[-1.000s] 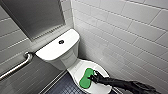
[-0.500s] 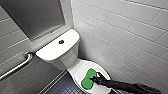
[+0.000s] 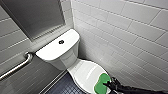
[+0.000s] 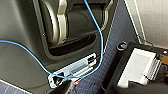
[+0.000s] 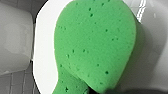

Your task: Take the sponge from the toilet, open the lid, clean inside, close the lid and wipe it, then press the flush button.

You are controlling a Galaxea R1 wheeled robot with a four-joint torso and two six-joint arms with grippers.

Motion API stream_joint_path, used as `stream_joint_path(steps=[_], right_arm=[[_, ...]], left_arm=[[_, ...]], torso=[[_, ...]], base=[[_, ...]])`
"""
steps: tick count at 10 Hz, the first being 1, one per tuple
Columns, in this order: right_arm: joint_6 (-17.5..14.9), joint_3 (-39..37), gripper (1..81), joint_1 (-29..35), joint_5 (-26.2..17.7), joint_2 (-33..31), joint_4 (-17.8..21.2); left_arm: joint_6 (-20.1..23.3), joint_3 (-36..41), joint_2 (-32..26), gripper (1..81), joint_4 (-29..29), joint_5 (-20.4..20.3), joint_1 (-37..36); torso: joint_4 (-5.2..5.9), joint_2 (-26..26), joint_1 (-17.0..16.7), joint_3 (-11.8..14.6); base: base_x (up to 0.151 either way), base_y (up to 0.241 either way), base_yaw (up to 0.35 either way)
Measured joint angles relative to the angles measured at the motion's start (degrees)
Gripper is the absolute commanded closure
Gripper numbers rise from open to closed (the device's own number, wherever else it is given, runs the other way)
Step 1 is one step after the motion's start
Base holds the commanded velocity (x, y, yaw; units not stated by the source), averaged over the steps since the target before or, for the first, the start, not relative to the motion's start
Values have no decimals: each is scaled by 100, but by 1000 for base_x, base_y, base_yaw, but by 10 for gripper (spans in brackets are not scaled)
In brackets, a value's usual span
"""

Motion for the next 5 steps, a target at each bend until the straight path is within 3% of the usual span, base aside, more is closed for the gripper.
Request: stream_joint_path(steps=[3, 5], right_arm=[[0, 573, 811, -722, 608, -1023, 0], [2, 837, 811, -1423, 774, -1724, -5]], left_arm=[[-2, 0, 11, 10, 0, 2, -2], [-2, -11, 28, 10, 1, 5, -2]], torso=[[0, 0, 0, 0], [0, 0, 0, 0]], base=[[0, 0, 0], [0, 0, 0]])
